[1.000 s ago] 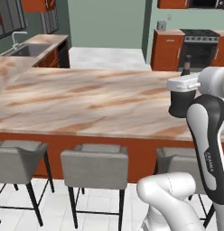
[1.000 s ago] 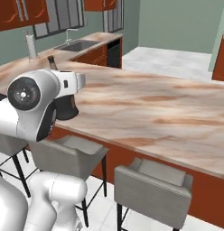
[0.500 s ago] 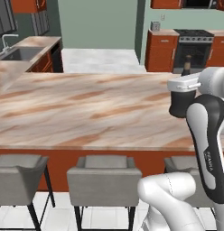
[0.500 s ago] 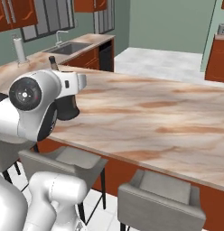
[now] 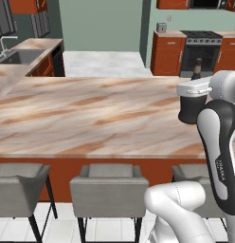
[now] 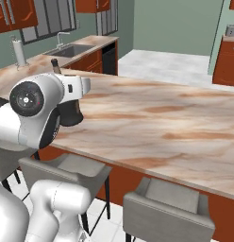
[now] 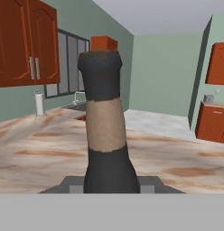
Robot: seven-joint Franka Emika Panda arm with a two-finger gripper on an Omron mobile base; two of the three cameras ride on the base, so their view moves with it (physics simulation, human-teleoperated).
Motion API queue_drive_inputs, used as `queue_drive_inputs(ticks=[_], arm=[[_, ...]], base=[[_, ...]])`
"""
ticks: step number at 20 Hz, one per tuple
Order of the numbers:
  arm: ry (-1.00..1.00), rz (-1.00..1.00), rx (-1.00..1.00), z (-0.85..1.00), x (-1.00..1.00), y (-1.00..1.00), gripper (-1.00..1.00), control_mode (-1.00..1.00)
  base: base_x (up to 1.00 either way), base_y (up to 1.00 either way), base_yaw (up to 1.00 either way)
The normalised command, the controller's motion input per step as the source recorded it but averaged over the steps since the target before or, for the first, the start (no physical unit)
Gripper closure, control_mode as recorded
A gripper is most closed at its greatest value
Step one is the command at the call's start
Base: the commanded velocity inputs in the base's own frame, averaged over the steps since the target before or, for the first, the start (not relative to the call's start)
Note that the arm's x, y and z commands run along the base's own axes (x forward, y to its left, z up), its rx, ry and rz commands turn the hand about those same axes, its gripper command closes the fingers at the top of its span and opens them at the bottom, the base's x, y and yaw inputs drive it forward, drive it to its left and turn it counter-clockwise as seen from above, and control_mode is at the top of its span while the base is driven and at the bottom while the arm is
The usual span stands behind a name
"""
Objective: Get the candle and the liquor from the cabinet and move them to the dining counter.
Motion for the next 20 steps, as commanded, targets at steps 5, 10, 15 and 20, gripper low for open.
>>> queue_drive_inputs(ticks=[5, 10, 15, 20], arm=[[0.00, 0.00, 0.00, 0.00, 0.00, 0.00, 1.00, 1.00], [0.00, 0.00, 0.00, 0.00, 0.00, 0.00, 1.00, 1.00], [0.00, 0.00, 0.00, 0.00, 0.00, 0.00, 1.00, 1.00], [0.00, 0.00, 0.00, 0.00, 0.00, 0.00, 1.00, 1.00]], base=[[0.00, 0.00, 0.00], [0.00, 0.00, 0.00], [0.00, 0.00, 0.00], [0.00, 0.00, 0.00]])
